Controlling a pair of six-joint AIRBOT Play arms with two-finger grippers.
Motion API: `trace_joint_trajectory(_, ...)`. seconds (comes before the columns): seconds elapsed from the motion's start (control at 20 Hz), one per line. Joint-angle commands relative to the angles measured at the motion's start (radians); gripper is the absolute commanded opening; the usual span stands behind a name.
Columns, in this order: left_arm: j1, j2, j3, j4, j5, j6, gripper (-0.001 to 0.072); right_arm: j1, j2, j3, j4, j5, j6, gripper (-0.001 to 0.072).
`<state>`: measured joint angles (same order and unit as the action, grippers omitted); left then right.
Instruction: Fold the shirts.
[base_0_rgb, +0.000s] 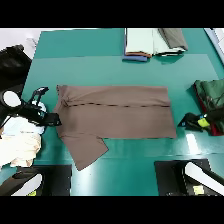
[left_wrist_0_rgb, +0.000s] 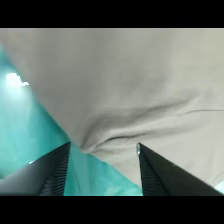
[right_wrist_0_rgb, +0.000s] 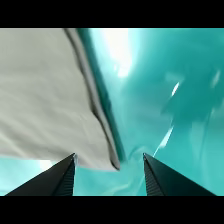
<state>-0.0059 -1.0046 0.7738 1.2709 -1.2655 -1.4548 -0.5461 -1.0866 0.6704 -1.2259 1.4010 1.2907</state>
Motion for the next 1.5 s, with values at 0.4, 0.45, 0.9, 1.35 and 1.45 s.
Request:
trace_joint_trajectory(0.4,0.000,0.027,-0.056,-0.018,-0.023,-0.005,0.0498,0.183,0.017,-0.091,0.045,-0.105,-0.011,0.0015)
trace_joint_trajectory(0.45,0.000,0.027,-0.064,-0.018,-0.035,-0.007,0.0499,0.203,0.017,-0.071,0.045,-0.093,-0.011,0.0015)
trace_joint_trajectory(0.9,0.000,0.115,-0.291,-0.135,0.043,-0.064,0.0499,0.316,0.016,-0.009,0.050,-0.106,-0.010,0.0015)
trace_joint_trajectory(1.35,0.000,0.131,-0.381,-0.264,0.125,-0.062,0.0498,0.315,0.017,-0.009,0.050,-0.114,-0.009,0.0015)
trace_joint_trajectory(1.45,0.000,0.131,-0.381,-0.265,0.132,-0.057,0.0477,0.315,0.017,-0.009,0.053,-0.114,-0.009,0.0015)
